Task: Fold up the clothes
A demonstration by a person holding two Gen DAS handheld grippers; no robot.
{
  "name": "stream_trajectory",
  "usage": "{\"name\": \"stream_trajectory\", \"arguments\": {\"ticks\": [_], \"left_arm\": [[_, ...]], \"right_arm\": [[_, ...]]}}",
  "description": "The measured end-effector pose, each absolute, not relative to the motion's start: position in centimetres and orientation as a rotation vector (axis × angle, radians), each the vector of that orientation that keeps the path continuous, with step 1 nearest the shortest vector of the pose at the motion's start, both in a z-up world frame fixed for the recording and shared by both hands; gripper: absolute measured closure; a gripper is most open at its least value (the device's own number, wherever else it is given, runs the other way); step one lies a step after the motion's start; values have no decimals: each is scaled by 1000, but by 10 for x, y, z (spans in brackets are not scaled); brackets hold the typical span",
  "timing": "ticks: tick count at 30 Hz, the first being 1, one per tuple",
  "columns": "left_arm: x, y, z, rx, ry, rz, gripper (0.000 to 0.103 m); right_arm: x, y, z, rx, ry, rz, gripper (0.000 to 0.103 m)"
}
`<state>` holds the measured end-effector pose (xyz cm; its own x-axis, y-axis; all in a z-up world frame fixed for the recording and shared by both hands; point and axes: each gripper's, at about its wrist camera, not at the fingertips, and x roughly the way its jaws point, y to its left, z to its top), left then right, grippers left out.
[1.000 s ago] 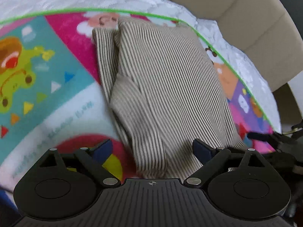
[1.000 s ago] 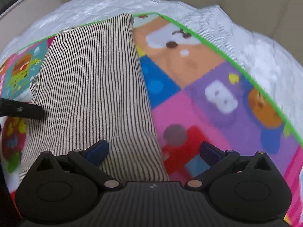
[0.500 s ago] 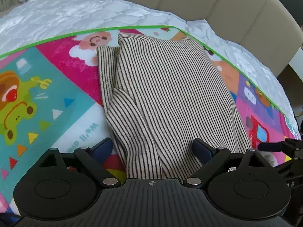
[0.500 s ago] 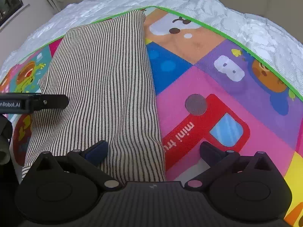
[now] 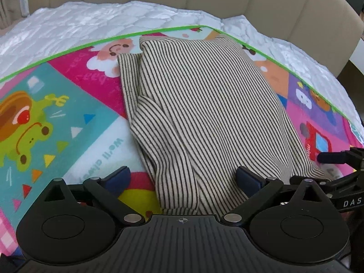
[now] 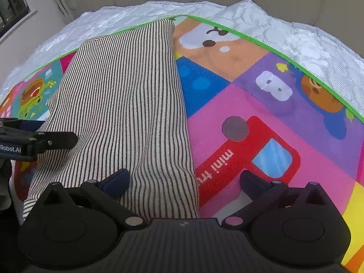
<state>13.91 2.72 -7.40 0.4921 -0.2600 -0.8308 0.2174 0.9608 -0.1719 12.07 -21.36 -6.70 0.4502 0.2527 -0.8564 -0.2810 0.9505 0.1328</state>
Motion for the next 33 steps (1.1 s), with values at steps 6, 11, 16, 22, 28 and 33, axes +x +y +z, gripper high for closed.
{"name": "stream_trajectory", "arguments": {"ticks": [6,11,16,22,28,33], "left_arm": [[131,27,-72,-25,1037,-275,0],[109,21,-69,24,1074,-311,0],[98,14,-66,97,1083,-300,0],[88,9,-57,141,1057,-278,0],[77,-5,-56,244,1034,-284,0],[86,14,-58,102,1058,-277,0]], "right_arm": [[124,-216,-54,-19,1092,322,0],[112,-205,-36,-48,1094,409,0],[107,-193,-54,-74,1176,363,0],[82,-191,-50,-89,1080,323,0],[80,-184,-42,-172,1048,373,0],[62,-171,-24,-349,933,579,0]]}}
